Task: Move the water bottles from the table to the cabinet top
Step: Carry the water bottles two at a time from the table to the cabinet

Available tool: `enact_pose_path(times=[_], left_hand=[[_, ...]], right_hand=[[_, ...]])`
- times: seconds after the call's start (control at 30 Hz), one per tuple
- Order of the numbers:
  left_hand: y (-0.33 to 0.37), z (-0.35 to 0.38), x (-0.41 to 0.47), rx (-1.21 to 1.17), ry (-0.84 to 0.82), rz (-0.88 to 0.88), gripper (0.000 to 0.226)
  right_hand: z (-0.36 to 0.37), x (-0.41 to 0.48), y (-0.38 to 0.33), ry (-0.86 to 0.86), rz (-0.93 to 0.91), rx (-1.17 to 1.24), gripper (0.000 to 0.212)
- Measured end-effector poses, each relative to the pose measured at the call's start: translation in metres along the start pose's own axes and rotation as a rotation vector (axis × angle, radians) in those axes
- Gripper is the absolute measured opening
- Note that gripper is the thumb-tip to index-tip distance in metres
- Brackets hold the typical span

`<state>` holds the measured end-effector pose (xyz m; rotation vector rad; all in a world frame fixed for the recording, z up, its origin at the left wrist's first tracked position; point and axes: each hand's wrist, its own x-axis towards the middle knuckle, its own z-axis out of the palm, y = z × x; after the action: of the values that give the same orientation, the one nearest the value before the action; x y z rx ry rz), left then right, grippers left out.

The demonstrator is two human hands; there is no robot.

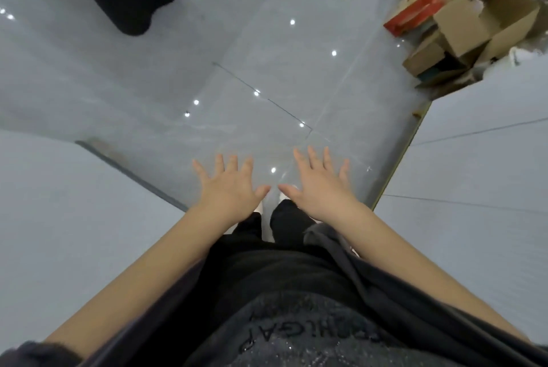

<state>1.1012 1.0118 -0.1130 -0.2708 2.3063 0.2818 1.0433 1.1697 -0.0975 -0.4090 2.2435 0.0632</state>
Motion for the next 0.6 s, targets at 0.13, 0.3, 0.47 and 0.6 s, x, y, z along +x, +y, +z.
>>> enact_pose_path(times=[0.13, 0.3, 0.47, 0.6], left_hand=[[-0.018, -0.005, 0.007, -0.113, 0.041, -0.094, 0.076], [-0.035, -0.027, 0.033, -0.201, 0.113, -0.202, 0.076], [-0.050, -0.072, 0.065, -0.327, 0.173, -0.322, 0.073], [-0.063, -0.109, 0.090, -0.395, 0.287, -0.416, 0.073]], right_hand=[[-0.024, 0.031, -0.020, -0.018, -0.071, -0.087, 0.080], [-0.060, 0.078, -0.045, -0.006, -0.208, -0.210, 0.080], [-0.120, 0.134, -0.069, 0.006, -0.341, -0.343, 0.079], [-0.164, 0.174, -0.095, 0.101, -0.465, -0.414, 0.080]])
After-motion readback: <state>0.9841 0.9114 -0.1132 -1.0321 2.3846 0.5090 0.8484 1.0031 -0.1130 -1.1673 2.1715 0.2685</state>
